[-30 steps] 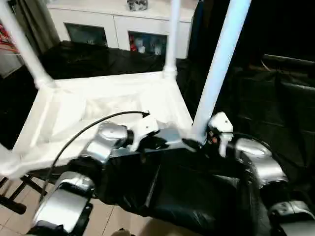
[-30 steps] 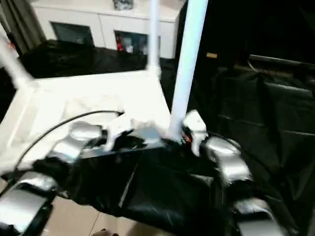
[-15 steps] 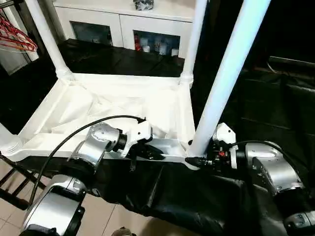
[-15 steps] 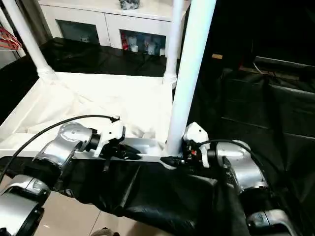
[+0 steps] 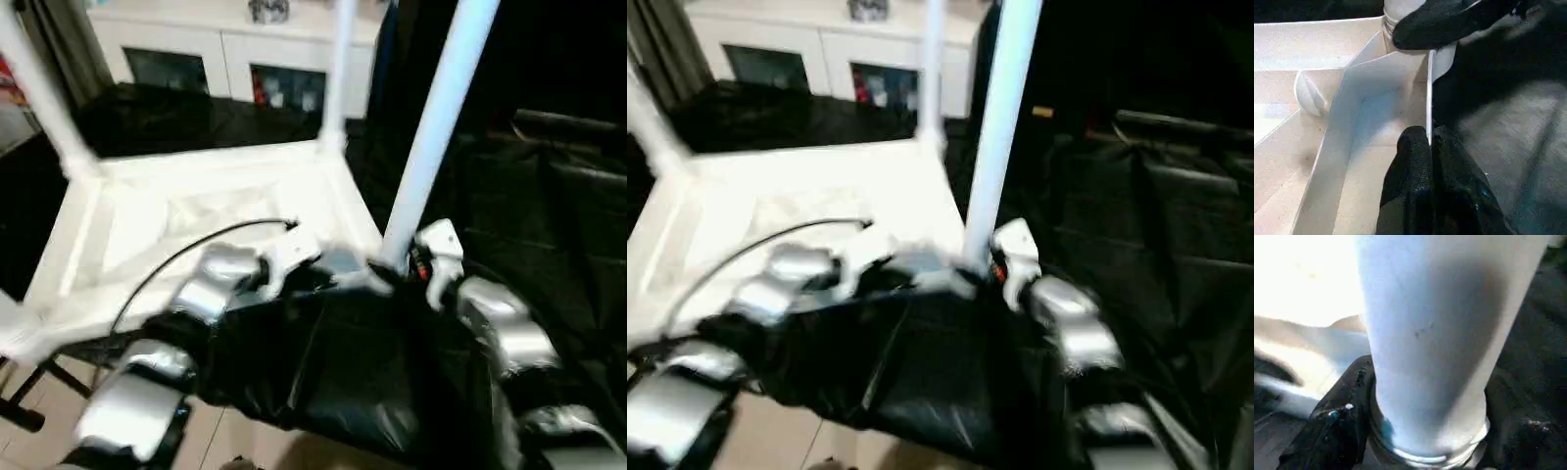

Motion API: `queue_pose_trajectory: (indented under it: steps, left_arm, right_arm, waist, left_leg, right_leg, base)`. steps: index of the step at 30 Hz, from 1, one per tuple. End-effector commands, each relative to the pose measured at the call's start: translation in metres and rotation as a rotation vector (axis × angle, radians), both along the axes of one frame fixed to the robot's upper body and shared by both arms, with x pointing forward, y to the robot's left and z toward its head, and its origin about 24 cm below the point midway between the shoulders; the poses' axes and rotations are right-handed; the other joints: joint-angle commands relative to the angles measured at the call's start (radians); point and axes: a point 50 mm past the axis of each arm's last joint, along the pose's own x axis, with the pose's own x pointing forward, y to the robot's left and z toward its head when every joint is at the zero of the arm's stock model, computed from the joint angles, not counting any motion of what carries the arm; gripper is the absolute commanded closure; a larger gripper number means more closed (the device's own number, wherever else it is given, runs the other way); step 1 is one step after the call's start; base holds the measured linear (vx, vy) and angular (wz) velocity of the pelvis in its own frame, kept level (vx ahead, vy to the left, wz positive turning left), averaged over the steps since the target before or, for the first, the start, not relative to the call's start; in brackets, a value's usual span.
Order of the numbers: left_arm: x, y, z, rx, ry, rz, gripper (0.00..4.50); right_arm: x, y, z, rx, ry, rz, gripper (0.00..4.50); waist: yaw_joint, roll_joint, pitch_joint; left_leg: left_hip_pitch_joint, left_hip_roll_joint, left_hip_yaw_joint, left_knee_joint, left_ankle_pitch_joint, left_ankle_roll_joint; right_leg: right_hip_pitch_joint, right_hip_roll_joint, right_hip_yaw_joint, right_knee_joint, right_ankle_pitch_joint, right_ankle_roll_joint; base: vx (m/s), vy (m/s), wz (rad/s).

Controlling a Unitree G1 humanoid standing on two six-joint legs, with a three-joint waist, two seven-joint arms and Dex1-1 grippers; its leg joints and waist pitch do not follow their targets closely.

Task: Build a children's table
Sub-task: Rotate leg to tighten

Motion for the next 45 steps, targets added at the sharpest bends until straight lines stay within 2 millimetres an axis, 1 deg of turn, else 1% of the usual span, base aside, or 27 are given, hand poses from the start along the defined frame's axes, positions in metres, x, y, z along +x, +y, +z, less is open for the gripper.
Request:
queue_pose_trajectory:
  steps: [1,3,4,5,6,7,8,11,13,15,17,20,21,22,24,26,27,28,30,32,34,36,38,40,41,44,45]
  left_arm:
    - [0.007,-0.029,0.019,-0.086,-0.077,0.033,4.5]
    - [0.007,-0.039,0.019,-0.088,-0.088,0.062,4.5]
    - [0.007,-0.039,0.019,-0.088,-0.088,0.062,4.5]
    - [0.006,-0.047,0.018,-0.087,-0.097,0.064,4.5]
    - [0.005,-0.049,0.017,-0.084,-0.102,0.053,4.5]
    - [0.004,-0.05,0.017,-0.083,-0.102,0.049,4.5]
    - [0.003,-0.051,0.016,-0.082,-0.102,0.035,4.5]
    - [0.002,-0.047,0.016,-0.084,-0.099,0.022,4.5]
    - [0.001,-0.04,0.015,-0.086,-0.095,-0.011,4.5]
    - [-0.001,-0.035,0.015,-0.088,-0.086,-0.045,4.5]
    - [-0.002,-0.028,0.014,-0.087,-0.071,-0.074,4.5]
    - [-0.004,-0.02,0.013,-0.077,-0.058,-0.111,4.5]
    - [-0.005,-0.011,0.012,-0.062,-0.052,-0.142,4.5]
    - [-0.005,-0.011,0.012,-0.062,-0.052,-0.142,4.5]
    - [-0.006,-0.004,0.013,-0.06,-0.04,-0.165,4.5]
    - [-0.006,-0.002,0.014,-0.061,-0.036,-0.175,4.5]
    - [-0.007,0.004,0.016,-0.064,-0.023,-0.198,4.5]
    - [-0.007,0.005,0.016,-0.064,-0.023,-0.199,4.5]
    - [-0.007,0.012,0.018,-0.055,-0.013,-0.223,4.5]
    - [-0.008,0.015,0.018,-0.047,-0.007,-0.237,4.5]
    - [-0.008,0.018,0.018,-0.043,0.003,-0.252,4.5]
    - [-0.009,0.021,0.018,-0.039,0.01,-0.265,4.5]
    - [-0.01,0.023,0.018,-0.035,0.016,-0.273,4.5]
    - [-0.011,0.026,0.018,-0.033,0.026,-0.284,4.5]
    - [-0.012,0.028,0.018,-0.029,0.036,-0.296,4.5]
    - [-0.013,0.031,0.018,-0.024,0.046,-0.31,4.5]
    - [-0.014,0.032,0.018,-0.025,0.047,-0.312,4.5]
  right_arm:
    - [-0.005,0.029,-0.018,0.0,0.087,0.0,1.78]
    - [0.0,0.037,-0.021,0.049,0.124,-0.114,1.78]
    - [0.0,0.037,-0.021,0.049,0.124,-0.114,1.78]
    - [0.003,0.047,-0.021,0.055,0.122,-0.148,1.78]
    - [0.004,0.053,-0.018,0.046,0.094,-0.128,1.78]
    - [0.004,0.054,-0.018,0.044,0.083,-0.12,1.78]
    - [0.005,0.059,-0.014,0.056,0.059,-0.104,1.09]
    - [0.006,0.06,-0.01,0.104,0.055,-0.078,1.02]
    - [0.006,0.055,-0.007,0.09,0.035,-0.035,0.72]
    - [0.005,0.05,-0.006,0.063,0.019,0.024,0.64]
    - [0.002,0.044,-0.006,0.031,-0.005,0.103,0.64]
    - [-0.003,0.037,-0.005,0.0,-0.03,0.21,0.64]
    - [-0.011,0.03,-0.003,-0.018,-0.04,0.328,0.64]
    - [-0.011,0.03,-0.003,-0.018,-0.04,0.328,0.64]
    - [-0.018,0.023,-0.002,-0.016,-0.026,0.424,0.64]
    - [-0.021,0.021,-0.002,-0.015,-0.018,0.463,0.64]
    - [-0.029,0.014,0.0,-0.015,0.0,0.561,0.64]
    - [-0.029,0.014,0.0,-0.015,0.0,0.563,0.64]
    - [-0.039,0.008,0.002,-0.016,0.035,0.678,0.64]
    - [-0.044,0.005,0.002,-0.021,0.059,0.732,0.96]
    - [-0.048,0.003,0.002,-0.027,0.078,0.775,0.96]
    - [-0.052,0.001,0.002,-0.028,0.1,0.812,1.13]
    - [-0.054,0.001,0.002,-0.031,0.112,0.831,1.32]
    - [-0.057,0.0,0.002,-0.033,0.119,0.849,1.36]
    - [-0.058,0.0,0.003,-0.029,0.127,0.863,1.53]
    - [-0.061,0.001,0.004,-0.026,0.137,0.884,1.63]
    - [-0.062,0.002,0.004,-0.025,0.134,0.888,1.72]
  waist:
    - [-0.001,-0.007,-0.064]
    - [-0.002,-0.005,-0.065]
    - [-0.002,-0.005,-0.065]
    - [-0.004,-0.005,-0.064]
    - [-0.006,-0.005,-0.063]
    - [-0.006,-0.005,-0.063]
    - [-0.003,-0.005,-0.063]
    - [-0.004,-0.005,-0.062]
    - [-0.005,-0.006,-0.062]
    - [-0.008,-0.007,-0.064]
    - [-0.011,-0.007,-0.064]
    - [-0.01,-0.008,-0.062]
    - [-0.011,-0.008,-0.061]
    - [-0.006,-0.008,-0.06]
    - [-0.003,-0.007,-0.06]
    - [0.001,-0.008,-0.06]
    - [0.002,-0.007,-0.06]
    - [0.007,-0.009,-0.06]
    - [0.011,-0.008,-0.061]
    - [0.013,-0.008,-0.061]
    - [0.016,-0.008,-0.061]
    - [0.02,-0.01,-0.06]
    - [0.023,-0.008,-0.061]
    - [0.028,-0.009,-0.061]
    - [0.031,-0.008,-0.062]
    - [0.032,-0.008,-0.061]
    - [0.031,-0.011,-0.061]
  left_leg:
    - [0.002,0.025,-0.008,-0.058,-0.166,0.032]
    - [0.003,0.024,-0.008,-0.057,-0.157,0.036]
    - [0.003,0.024,-0.008,-0.057,-0.157,0.036]
    - [0.003,0.023,-0.008,-0.058,-0.164,0.037]
    - [0.002,0.024,-0.008,-0.059,-0.174,0.033]
    - [0.002,0.024,-0.008,-0.059,-0.174,0.033]
    - [0.002,0.023,-0.007,-0.058,-0.182,0.037]
    - [0.002,0.024,-0.007,-0.059,-0.189,0.045]
    - [0.001,0.024,-0.008,-0.06,-0.187,0.049]
    - [-0.002,0.024,-0.008,-0.058,-0.178,0.057]
    - [-0.003,0.024,-0.007,-0.057,-0.169,0.067]
    - [-0.004,0.024,-0.005,-0.055,-0.174,0.079]
    - [-0.003,0.024,-0.005,-0.056,-0.177,0.08]
    - [-0.002,0.025,-0.005,-0.056,-0.183,0.082]
    - [-0.002,0.03,-0.004,-0.057,-0.19,0.087]
    - [0.0,0.029,-0.004,-0.056,-0.195,0.082]
    - [0.0,0.03,-0.004,-0.056,-0.195,0.081]
    - [0.0,0.031,-0.004,-0.055,-0.194,0.085]
    - [0.0,0.032,-0.005,-0.055,-0.186,0.091]
    - [-0.002,0.031,-0.004,-0.054,-0.18,0.096]
    - [0.0,0.031,-0.005,-0.054,-0.187,0.089]
    - [0.0,0.031,-0.005,-0.054,-0.19,0.083]
    - [0.001,0.033,-0.006,-0.055,-0.187,0.08]
    - [0.001,0.033,-0.006,-0.055,-0.183,0.079]
    - [0.003,0.034,-0.005,-0.055,-0.182,0.077]
    - [0.002,0.034,-0.006,-0.056,-0.183,0.075]
    - [0.002,0.034,-0.006,-0.056,-0.187,0.074]
  right_leg:
    - [0.054,-0.083,0.05,-0.08,-0.201,-0.178]
    - [0.055,-0.083,0.049,-0.077,-0.156,-0.195]
    - [0.055,-0.083,0.049,-0.077,-0.156,-0.195]
    - [0.056,-0.082,0.048,-0.078,-0.156,-0.196]
    - [0.055,-0.084,0.048,-0.08,-0.171,-0.194]
    - [0.055,-0.084,0.048,-0.08,-0.171,-0.194]
    - [0.057,-0.086,0.049,-0.081,-0.179,-0.19]
    - [0.057,-0.084,0.049,-0.081,-0.176,-0.19]
    - [0.059,-0.084,0.049,-0.08,-0.174,-0.19]
    - [0.062,-0.084,0.049,-0.076,-0.143,-0.2]
    - [0.063,-0.083,0.048,-0.075,-0.117,-0.21]
    - [0.064,-0.085,0.047,-0.08,-0.145,-0.206]
    - [0.062,-0.083,0.047,-0.081,-0.16,-0.204]
    - [0.063,-0.082,0.045,-0.083,-0.174,-0.2]
    - [0.06,-0.081,0.046,-0.081,-0.18,-0.2]
    - [0.06,-0.081,0.045,-0.081,-0.189,-0.203]
    - [0.059,-0.082,0.046,-0.08,-0.19,-0.205]
    - [0.061,-0.082,0.046,-0.081,-0.187,-0.203]
    - [0.061,-0.081,0.046,-0.079,-0.172,-0.204]
    - [0.06,-0.08,0.045,-0.079,-0.17,-0.203]
    - [0.057,-0.083,0.045,-0.081,-0.191,-0.201]
    - [0.057,-0.082,0.045,-0.083,-0.214,-0.193]
    - [0.056,-0.083,0.045,-0.081,-0.212,-0.191]
    - [0.055,-0.083,0.045,-0.081,-0.209,-0.19]
    - [0.054,-0.083,0.045,-0.08,-0.203,-0.191]
    - [0.055,-0.083,0.045,-0.079,-0.195,-0.194]
    - [0.055,-0.083,0.045,-0.08,-0.204,-0.191]
  base:
    - [0.0,0.0,0.0]
    - [0.0,0.0,0.0]
    - [0.0,0.0,0.0]
    - [0.0,0.0,0.0]
    - [0.0,0.0,0.0]
    - [0.0,0.0,0.0]
    - [0.0,0.0,0.0]
    - [0.0,0.0,0.0]
    - [0.0,0.0,0.0]
    - [0.0,0.0,0.0]
    - [0.0,0.0,0.0]
    - [0.0,0.0,0.0]
    - [0.0,0.0,0.0]
    - [0.0,0.0,0.0]
    - [0.0,0.0,0.0]
    - [0.0,0.0,0.0]
    - [0.0,0.0,0.0]
    - [0.0,0.0,0.0]
    - [0.0,0.0,0.0]
    - [0.0,0.0,0.0]
    - [0.0,0.0,0.0]
    - [0.0,0.0,0.0]
    - [0.0,0.0,0.0]
    - [0.0,0.0,0.0]
    - [0.0,0.0,0.0]
    - [0.0,0.0,0.0]
    - [0.0,0.0,0.0]
